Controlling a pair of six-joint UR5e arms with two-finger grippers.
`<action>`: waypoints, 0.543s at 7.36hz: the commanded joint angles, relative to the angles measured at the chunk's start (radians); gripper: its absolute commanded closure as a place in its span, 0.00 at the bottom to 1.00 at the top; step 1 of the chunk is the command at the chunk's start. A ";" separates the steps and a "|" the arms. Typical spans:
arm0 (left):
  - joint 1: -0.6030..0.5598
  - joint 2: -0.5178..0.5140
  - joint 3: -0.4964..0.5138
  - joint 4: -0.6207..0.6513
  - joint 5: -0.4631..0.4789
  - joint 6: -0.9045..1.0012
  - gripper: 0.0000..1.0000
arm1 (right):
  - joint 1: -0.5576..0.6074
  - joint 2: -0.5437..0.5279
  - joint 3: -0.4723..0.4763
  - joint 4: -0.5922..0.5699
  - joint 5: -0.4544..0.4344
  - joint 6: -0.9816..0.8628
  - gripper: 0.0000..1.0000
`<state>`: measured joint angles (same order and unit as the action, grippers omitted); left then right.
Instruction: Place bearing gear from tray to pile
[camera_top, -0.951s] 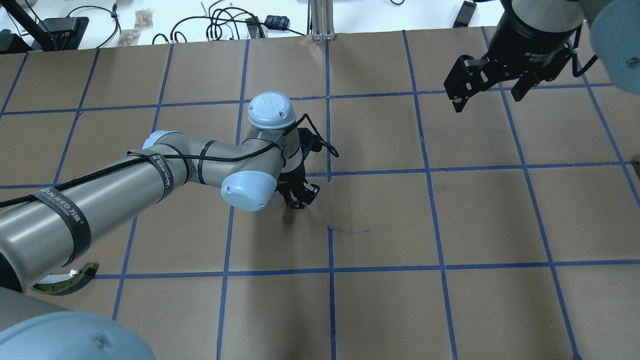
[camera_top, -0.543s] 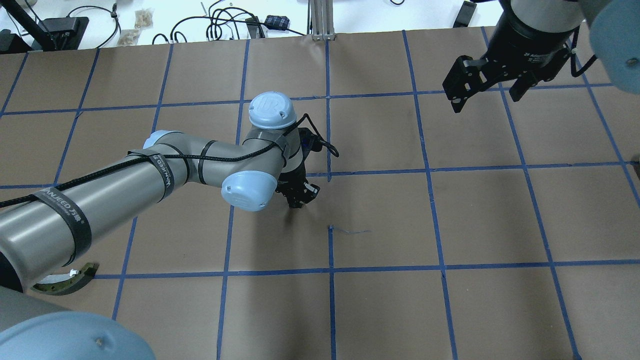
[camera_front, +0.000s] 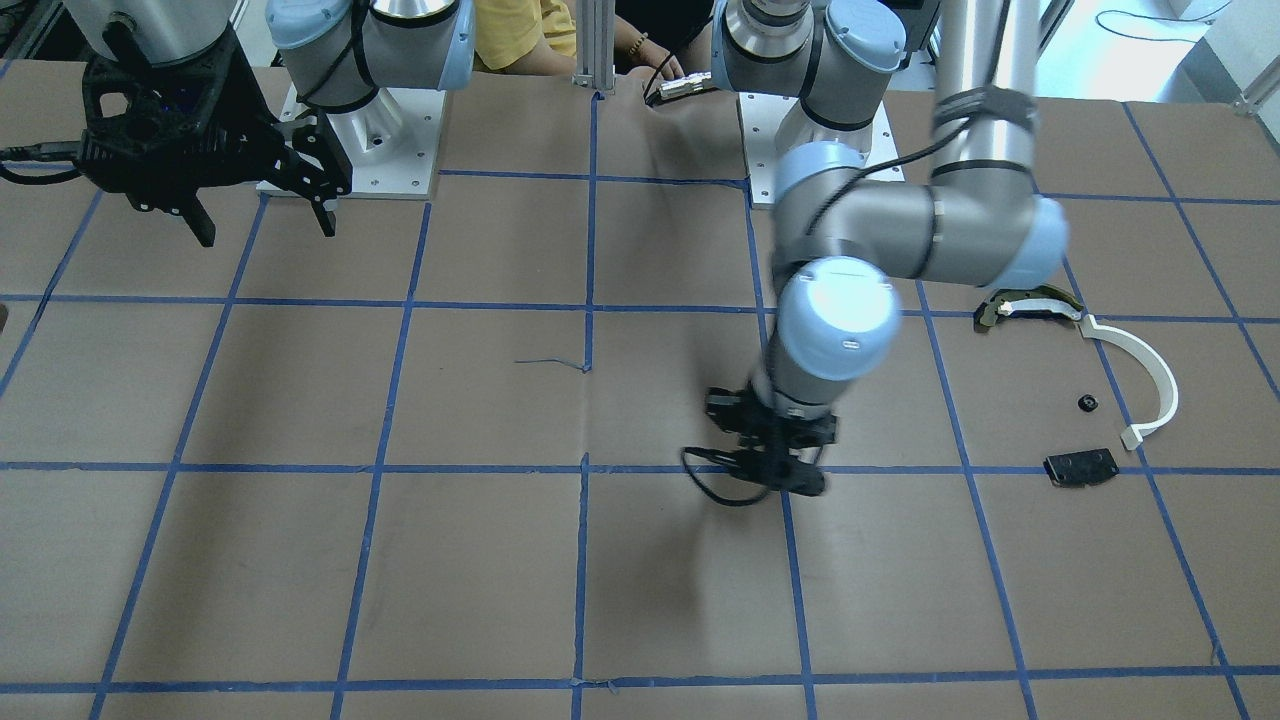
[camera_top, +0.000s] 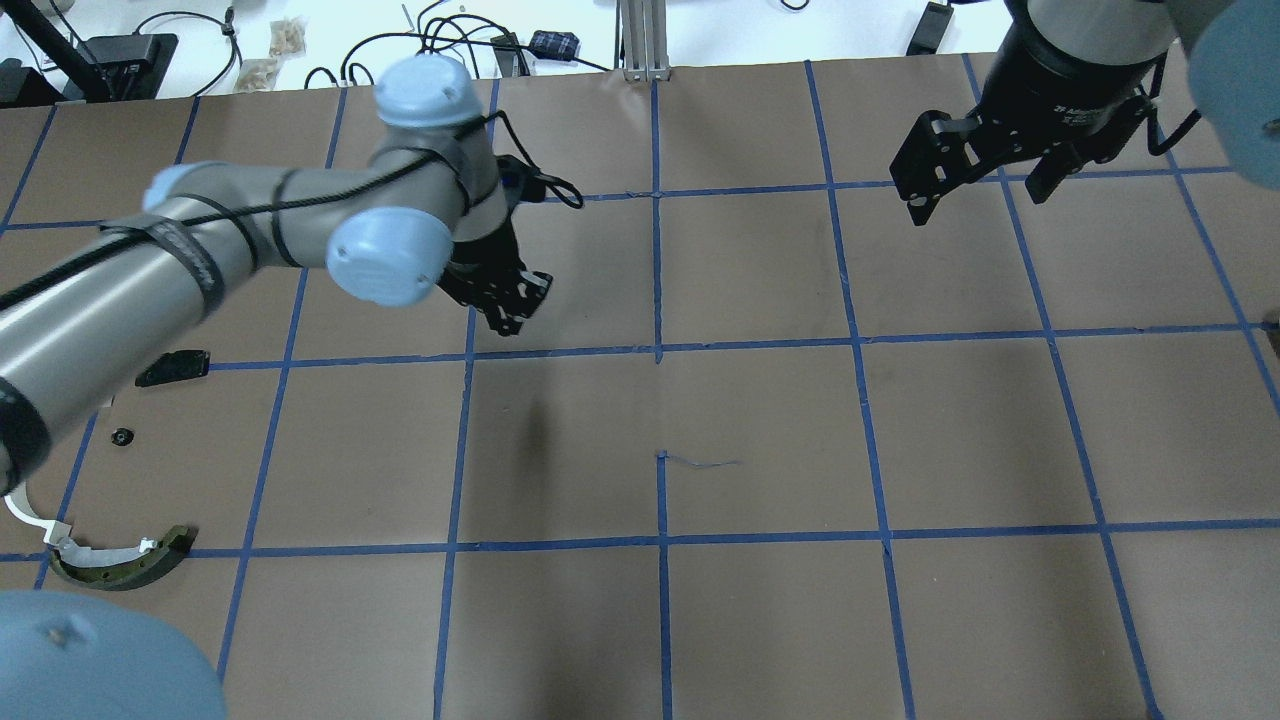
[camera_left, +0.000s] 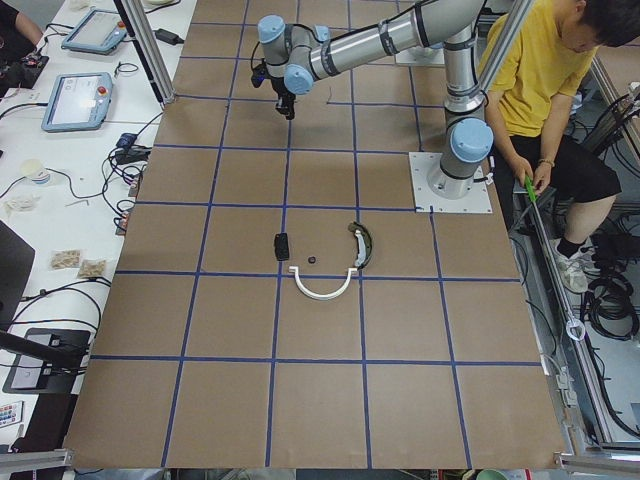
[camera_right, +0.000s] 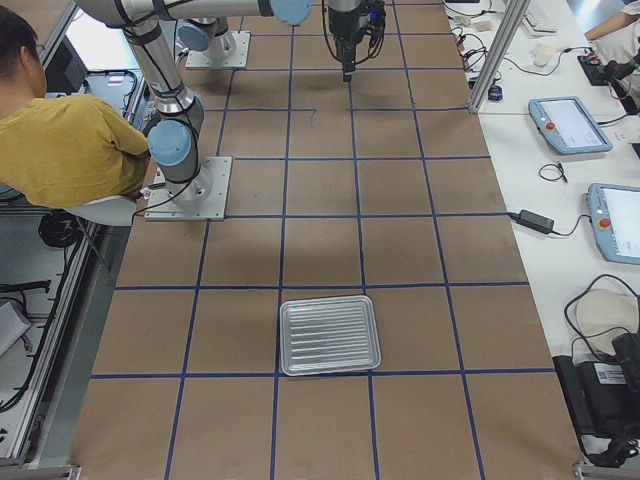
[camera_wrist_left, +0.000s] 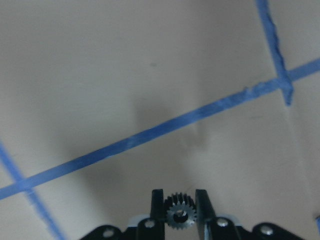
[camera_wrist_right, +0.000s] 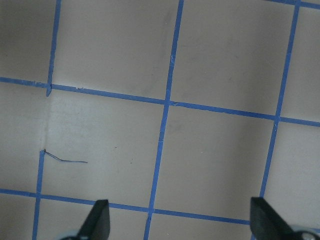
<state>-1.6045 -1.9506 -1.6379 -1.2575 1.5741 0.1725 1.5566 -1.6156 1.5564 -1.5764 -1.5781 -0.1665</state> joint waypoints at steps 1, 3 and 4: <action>0.312 0.019 0.067 -0.100 0.065 0.255 1.00 | -0.001 -0.003 0.001 0.001 -0.002 0.001 0.00; 0.504 0.013 0.043 -0.094 0.124 0.401 1.00 | 0.000 -0.003 0.004 0.004 0.006 0.005 0.00; 0.605 -0.004 0.017 -0.053 0.122 0.457 1.00 | -0.009 -0.004 0.008 -0.008 0.009 0.048 0.00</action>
<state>-1.1225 -1.9403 -1.5968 -1.3411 1.6884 0.5512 1.5542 -1.6185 1.5603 -1.5763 -1.5732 -0.1508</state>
